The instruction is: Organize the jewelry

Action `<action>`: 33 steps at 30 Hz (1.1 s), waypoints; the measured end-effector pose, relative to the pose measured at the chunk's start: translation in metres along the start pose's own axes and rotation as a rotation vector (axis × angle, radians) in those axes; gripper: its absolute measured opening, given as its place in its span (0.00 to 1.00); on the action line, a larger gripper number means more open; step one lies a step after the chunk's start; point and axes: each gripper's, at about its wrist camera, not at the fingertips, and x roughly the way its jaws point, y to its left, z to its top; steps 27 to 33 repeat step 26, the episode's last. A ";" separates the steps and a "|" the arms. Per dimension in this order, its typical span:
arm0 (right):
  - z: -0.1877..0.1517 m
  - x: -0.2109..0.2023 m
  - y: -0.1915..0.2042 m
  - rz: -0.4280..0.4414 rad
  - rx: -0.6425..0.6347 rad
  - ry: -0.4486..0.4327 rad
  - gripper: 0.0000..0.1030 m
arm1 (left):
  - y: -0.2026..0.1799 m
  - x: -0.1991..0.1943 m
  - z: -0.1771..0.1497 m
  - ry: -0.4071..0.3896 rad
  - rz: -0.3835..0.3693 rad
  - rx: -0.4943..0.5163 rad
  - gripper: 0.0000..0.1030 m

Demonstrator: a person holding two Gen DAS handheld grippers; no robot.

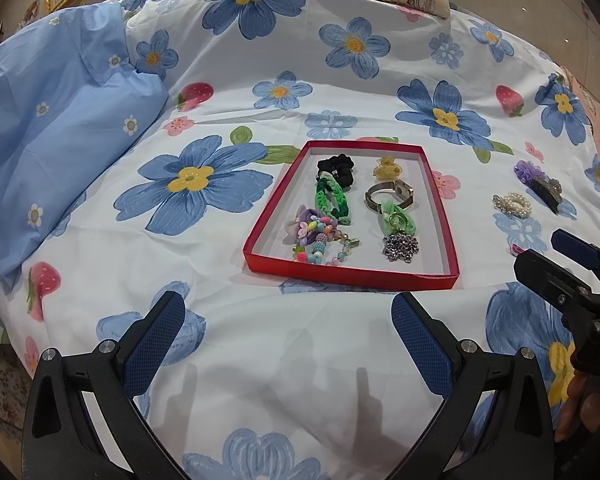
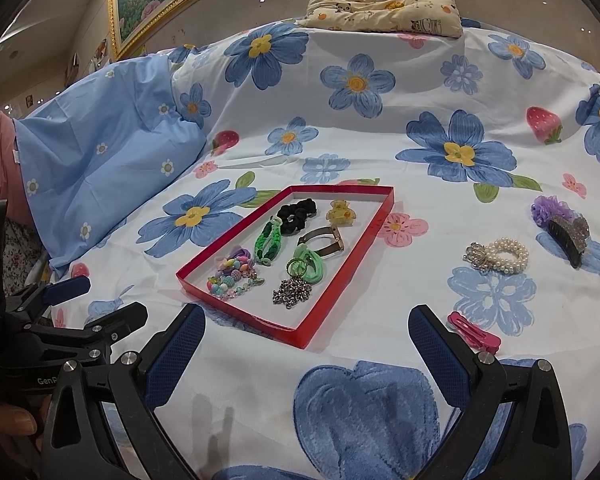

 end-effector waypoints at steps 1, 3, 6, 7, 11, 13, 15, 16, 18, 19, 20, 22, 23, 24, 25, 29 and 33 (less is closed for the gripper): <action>0.000 0.000 0.000 0.000 0.001 0.002 1.00 | -0.001 0.000 0.000 0.001 -0.001 0.000 1.00; 0.000 0.002 -0.001 0.000 0.001 0.005 1.00 | -0.002 0.002 0.001 0.001 -0.003 0.002 1.00; 0.002 0.004 -0.003 -0.001 -0.001 0.008 1.00 | -0.003 0.005 0.004 0.005 -0.006 0.003 1.00; 0.002 0.004 -0.004 0.000 0.000 0.009 1.00 | -0.004 0.006 0.004 0.006 -0.010 0.003 1.00; 0.005 0.004 -0.007 -0.003 0.001 0.008 1.00 | -0.004 0.006 0.006 0.004 -0.013 0.003 1.00; 0.006 0.004 -0.009 -0.004 -0.001 0.007 1.00 | -0.004 0.007 0.007 0.004 -0.015 0.002 1.00; 0.007 0.004 -0.009 -0.005 0.000 0.007 1.00 | -0.004 0.007 0.007 0.004 -0.016 -0.002 1.00; 0.007 0.004 -0.009 -0.005 0.000 0.008 1.00 | -0.004 0.007 0.008 0.002 -0.017 -0.004 1.00; 0.007 0.004 -0.009 -0.005 -0.003 0.010 1.00 | -0.004 0.008 0.009 0.005 -0.024 -0.010 1.00; 0.007 0.004 -0.009 -0.006 -0.004 0.010 1.00 | -0.003 0.009 0.009 0.008 -0.029 -0.015 1.00; 0.008 0.005 -0.009 -0.006 -0.005 0.012 1.00 | -0.002 0.010 0.010 0.011 -0.032 -0.019 1.00; 0.009 0.006 -0.010 -0.008 -0.006 0.016 1.00 | 0.000 0.011 0.010 0.015 -0.044 -0.026 1.00; 0.010 0.007 -0.010 -0.008 -0.006 0.018 1.00 | 0.000 0.012 0.011 0.018 -0.047 -0.027 1.00; 0.010 0.008 -0.010 -0.008 -0.006 0.021 1.00 | -0.001 0.013 0.011 0.016 -0.044 -0.026 1.00; 0.011 0.010 -0.010 -0.010 -0.006 0.026 1.00 | -0.001 0.013 0.012 0.015 -0.043 -0.024 1.00; 0.011 0.011 -0.010 -0.010 -0.005 0.031 1.00 | -0.001 0.013 0.012 0.016 -0.047 -0.023 1.00; 0.011 0.011 -0.010 -0.010 -0.005 0.031 1.00 | -0.001 0.013 0.012 0.016 -0.047 -0.023 1.00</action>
